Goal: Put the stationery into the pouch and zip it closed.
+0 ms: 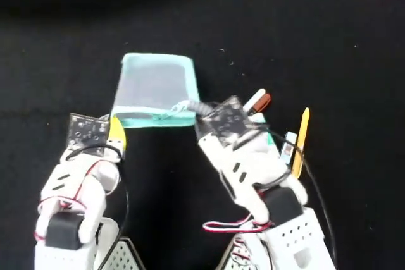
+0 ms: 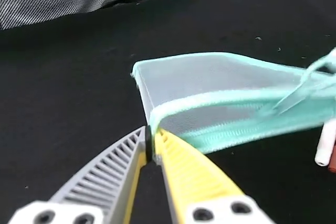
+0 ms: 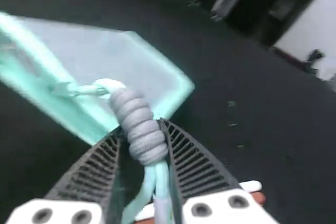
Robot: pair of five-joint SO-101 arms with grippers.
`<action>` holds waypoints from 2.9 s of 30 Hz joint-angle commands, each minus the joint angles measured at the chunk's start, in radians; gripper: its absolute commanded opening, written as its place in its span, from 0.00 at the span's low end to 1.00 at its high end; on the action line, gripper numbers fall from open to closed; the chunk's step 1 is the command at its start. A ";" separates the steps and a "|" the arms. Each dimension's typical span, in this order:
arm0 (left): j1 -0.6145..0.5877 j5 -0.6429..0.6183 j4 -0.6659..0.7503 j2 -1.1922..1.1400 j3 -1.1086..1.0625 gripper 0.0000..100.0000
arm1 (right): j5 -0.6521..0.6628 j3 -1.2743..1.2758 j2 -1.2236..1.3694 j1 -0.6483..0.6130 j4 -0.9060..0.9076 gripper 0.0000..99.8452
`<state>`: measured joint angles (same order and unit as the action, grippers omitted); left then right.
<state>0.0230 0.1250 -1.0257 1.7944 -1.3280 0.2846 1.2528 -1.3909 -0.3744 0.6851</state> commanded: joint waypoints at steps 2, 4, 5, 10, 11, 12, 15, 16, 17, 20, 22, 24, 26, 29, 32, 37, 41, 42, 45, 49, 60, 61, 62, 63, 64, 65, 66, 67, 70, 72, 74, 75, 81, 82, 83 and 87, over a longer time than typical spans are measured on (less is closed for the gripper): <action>-0.027 0.002 -0.135 0.009 0.179 0.03 | -0.074 -0.012 -0.130 0.091 -0.018 0.01; -0.027 0.002 -0.157 0.009 0.217 0.03 | -0.064 -0.019 -0.208 0.092 0.006 0.01; -0.027 0.002 -0.158 0.009 0.236 0.03 | -0.055 -0.021 -0.245 0.092 0.008 0.01; -0.027 0.002 -0.163 0.002 0.357 0.03 | 0.037 -0.064 -0.314 0.092 0.014 0.01; -0.027 0.000 -0.164 -0.002 0.384 0.03 | 0.052 -0.084 -0.300 0.092 0.015 0.01; -0.027 -0.009 -0.161 -0.003 0.404 0.03 | 0.061 -0.108 -0.282 0.092 0.015 0.01; -0.021 -0.029 -0.157 -0.037 0.452 0.03 | 0.064 -0.206 -0.189 0.092 0.018 0.01; -0.021 -0.028 -0.155 -0.064 0.469 0.03 | 0.063 -0.242 -0.147 0.092 0.018 0.01; -0.021 -0.028 -0.155 -0.103 0.487 0.03 | 0.058 -0.278 -0.104 0.092 0.018 0.01; -0.021 -0.026 -0.161 -0.250 0.549 0.03 | 0.058 -0.378 0.044 0.086 0.018 0.01; -0.021 -0.025 -0.164 -0.367 0.590 0.03 | 0.061 -0.426 0.140 0.060 0.020 0.01; -0.021 0.012 -0.167 -0.486 0.616 0.03 | 0.058 -0.450 0.222 0.040 0.020 0.01; -0.024 0.055 -0.193 -0.583 0.634 0.03 | 0.058 -0.456 0.268 0.023 0.020 0.01; -0.027 0.066 -0.218 -0.641 0.665 0.03 | 0.064 -0.449 0.277 0.014 0.018 0.01; -0.021 0.064 -0.218 -0.628 0.690 0.03 | 0.066 -0.450 0.277 0.012 0.018 0.01; -0.025 0.066 -0.244 -0.623 0.731 0.06 | 0.066 -0.440 0.277 0.011 0.035 0.01; -0.019 0.066 -0.321 -0.623 0.757 0.13 | 0.066 -0.441 0.277 0.011 0.040 0.01; -0.019 0.066 -0.322 -0.623 0.757 0.13 | 0.066 -0.441 0.277 0.011 0.040 0.01; -0.019 0.066 -0.327 -0.623 0.751 0.13 | 0.066 -0.443 0.277 0.011 0.040 0.01; -0.019 0.066 -0.319 -0.618 0.727 0.13 | 0.066 -0.443 0.277 0.011 0.040 0.01; -0.019 0.057 -0.284 -0.614 0.687 0.03 | 0.066 -0.440 0.277 0.051 0.040 0.01; -0.022 0.057 -0.284 -0.614 0.687 0.03 | 0.066 -0.441 0.277 0.066 0.035 0.01; -0.024 0.057 -0.284 -0.614 0.682 0.03 | 0.066 -0.443 0.275 0.086 0.034 0.01; -0.024 0.057 -0.282 -0.614 0.674 0.03 | 0.066 -0.443 0.275 0.106 0.034 0.01; -0.024 0.057 -0.282 -0.614 0.667 0.03 | 0.066 -0.444 0.275 0.123 0.032 0.01; -0.024 0.057 -0.282 -0.614 0.659 0.03 | 0.066 -0.444 0.275 0.138 0.032 0.01; -0.024 0.057 -0.282 -0.614 0.650 0.03 | 0.066 -0.441 0.275 0.155 0.032 0.01; -0.024 0.058 -0.278 -0.614 0.642 0.03 | 0.066 -0.440 0.275 0.164 0.032 0.01; -0.018 0.058 -0.249 -0.614 0.616 0.03 | 0.063 -0.437 0.275 0.164 0.037 0.01; -0.018 0.058 -0.233 -0.614 0.601 0.03 | 0.063 -0.440 0.275 0.127 0.040 0.01; -0.018 0.058 -0.218 -0.614 0.587 0.03 | 0.061 -0.440 0.275 0.098 0.041 0.01; -0.018 0.058 -0.212 -0.614 0.579 0.03 | 0.063 -0.440 0.275 0.081 0.041 0.02; -0.025 0.058 -0.213 -0.614 0.572 0.03 | 0.077 -0.441 0.277 0.092 0.080 0.01; -0.025 0.058 -0.213 -0.614 0.572 0.03 | 0.087 -0.441 0.277 0.114 0.080 0.01; -0.025 0.058 -0.215 -0.614 0.572 0.03 | 0.097 -0.441 0.277 0.133 0.078 0.01; -0.025 0.057 -0.219 -0.614 0.568 0.03 | 0.100 -0.443 0.277 0.189 0.075 0.01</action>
<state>0.0061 0.1803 -1.2359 1.2037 -0.6851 0.3751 0.8554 -1.1178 -0.2194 0.7633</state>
